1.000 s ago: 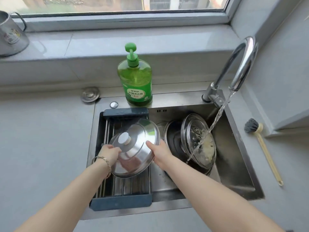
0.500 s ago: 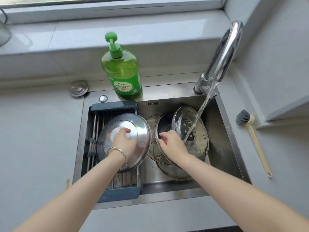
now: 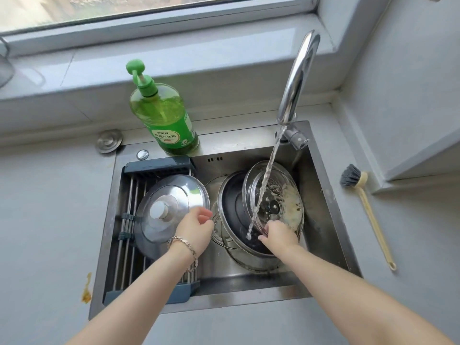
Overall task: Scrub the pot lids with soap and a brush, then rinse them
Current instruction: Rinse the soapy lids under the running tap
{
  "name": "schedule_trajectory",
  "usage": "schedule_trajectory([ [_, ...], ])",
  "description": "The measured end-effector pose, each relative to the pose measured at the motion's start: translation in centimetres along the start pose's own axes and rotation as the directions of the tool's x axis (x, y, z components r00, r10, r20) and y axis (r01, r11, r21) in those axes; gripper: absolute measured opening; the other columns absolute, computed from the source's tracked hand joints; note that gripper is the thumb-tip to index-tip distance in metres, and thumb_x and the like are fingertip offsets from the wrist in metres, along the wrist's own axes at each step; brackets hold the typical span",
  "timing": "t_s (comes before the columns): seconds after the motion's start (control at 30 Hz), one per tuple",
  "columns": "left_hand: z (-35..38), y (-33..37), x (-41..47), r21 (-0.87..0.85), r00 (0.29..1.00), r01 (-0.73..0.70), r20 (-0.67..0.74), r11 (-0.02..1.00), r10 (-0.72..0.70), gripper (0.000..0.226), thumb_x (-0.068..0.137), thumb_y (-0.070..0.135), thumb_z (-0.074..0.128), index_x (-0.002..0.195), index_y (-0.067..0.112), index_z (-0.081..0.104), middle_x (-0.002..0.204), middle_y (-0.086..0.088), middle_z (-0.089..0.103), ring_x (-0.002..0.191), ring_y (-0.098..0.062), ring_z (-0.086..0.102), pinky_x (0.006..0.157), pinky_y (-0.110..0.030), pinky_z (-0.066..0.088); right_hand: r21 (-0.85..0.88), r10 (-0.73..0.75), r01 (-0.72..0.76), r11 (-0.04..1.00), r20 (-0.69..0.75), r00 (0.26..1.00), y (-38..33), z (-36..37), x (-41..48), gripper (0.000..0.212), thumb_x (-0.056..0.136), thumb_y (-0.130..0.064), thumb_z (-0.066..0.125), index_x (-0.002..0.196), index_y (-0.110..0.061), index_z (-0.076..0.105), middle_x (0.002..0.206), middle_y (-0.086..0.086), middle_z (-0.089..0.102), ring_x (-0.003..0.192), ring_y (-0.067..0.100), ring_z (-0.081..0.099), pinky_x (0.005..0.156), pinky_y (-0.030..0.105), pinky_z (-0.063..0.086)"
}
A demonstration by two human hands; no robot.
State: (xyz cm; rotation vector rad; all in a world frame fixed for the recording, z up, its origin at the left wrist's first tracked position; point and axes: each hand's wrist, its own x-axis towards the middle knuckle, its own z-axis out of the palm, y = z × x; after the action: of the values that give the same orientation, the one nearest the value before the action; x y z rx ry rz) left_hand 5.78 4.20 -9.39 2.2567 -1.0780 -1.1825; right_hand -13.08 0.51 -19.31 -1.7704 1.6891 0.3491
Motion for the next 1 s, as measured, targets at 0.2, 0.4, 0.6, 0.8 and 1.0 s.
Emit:
schedule_trajectory([
  [0.2,0.5,0.9,-1.1,0.037,1.0,-0.008,0.024,0.999,0.007,0.015,0.089,0.009,0.048,0.097,0.019,0.057,0.087,0.005,0.059,0.075,-0.007,0.054,0.059,-0.015,0.038,0.093,-0.102,0.113,0.989,-0.118,0.988,1.3,-3.0,-0.6,0.018,0.088,-0.014,0.055,0.081,-0.013,0.038,0.085,0.004,0.049,0.075,0.021,0.042,0.065,0.03,0.033],
  [0.4,1.1,3.9,-1.7,-0.372,0.971,0.228,0.16,0.9,-0.18,0.027,0.092,0.006,0.051,0.117,-0.003,0.054,0.09,-0.012,0.063,0.08,-0.025,0.061,0.074,-0.038,0.053,0.164,-0.223,0.285,0.944,-0.314,0.923,1.9,-7.8,-3.3,0.036,0.077,-0.01,0.056,0.062,-0.021,0.025,0.06,-0.003,0.036,0.057,0.018,0.034,0.05,0.028,0.022],
  [0.6,0.8,7.9,-3.6,-0.609,0.865,0.474,0.458,0.636,-0.206,0.036,0.091,0.029,0.058,0.109,0.0,0.045,0.103,-0.027,0.063,0.075,-0.036,0.067,0.065,-0.046,0.057,-0.19,-0.723,0.726,0.661,-0.419,0.549,2.1,-8.6,-8.8,0.041,0.049,-0.001,0.062,0.065,-0.021,0.03,0.057,-0.008,0.037,0.052,0.012,0.032,0.05,0.018,0.018],
  [0.8,0.7,5.4,-4.3,-0.599,0.946,0.307,0.279,0.739,-0.167,0.028,0.088,-0.011,0.036,0.109,0.007,0.041,0.081,-0.026,0.068,0.057,-0.035,0.068,0.054,-0.041,0.058,-0.108,-0.742,0.766,0.634,-0.366,0.562,3.2,-9.0,-9.9,0.034,0.074,-0.058,0.059,0.079,-0.024,0.056,0.084,-0.013,0.054,0.087,0.003,0.046,0.087,0.02,0.031],
  [1.0,-1.1,4.1,-4.2,-0.618,0.977,0.169,0.207,0.768,-0.049,0.034,0.086,-0.014,0.043,0.113,0.008,0.044,0.09,-0.029,0.068,0.06,-0.036,0.068,0.052,-0.039,0.058,0.785,0.197,-0.13,0.606,0.01,0.98,3.9,-9.3,-6.0,0.054,0.098,-0.047,0.031,0.134,-0.008,0.043,0.129,0.011,0.051,0.122,0.026,0.046,0.101,0.035,0.034],
])
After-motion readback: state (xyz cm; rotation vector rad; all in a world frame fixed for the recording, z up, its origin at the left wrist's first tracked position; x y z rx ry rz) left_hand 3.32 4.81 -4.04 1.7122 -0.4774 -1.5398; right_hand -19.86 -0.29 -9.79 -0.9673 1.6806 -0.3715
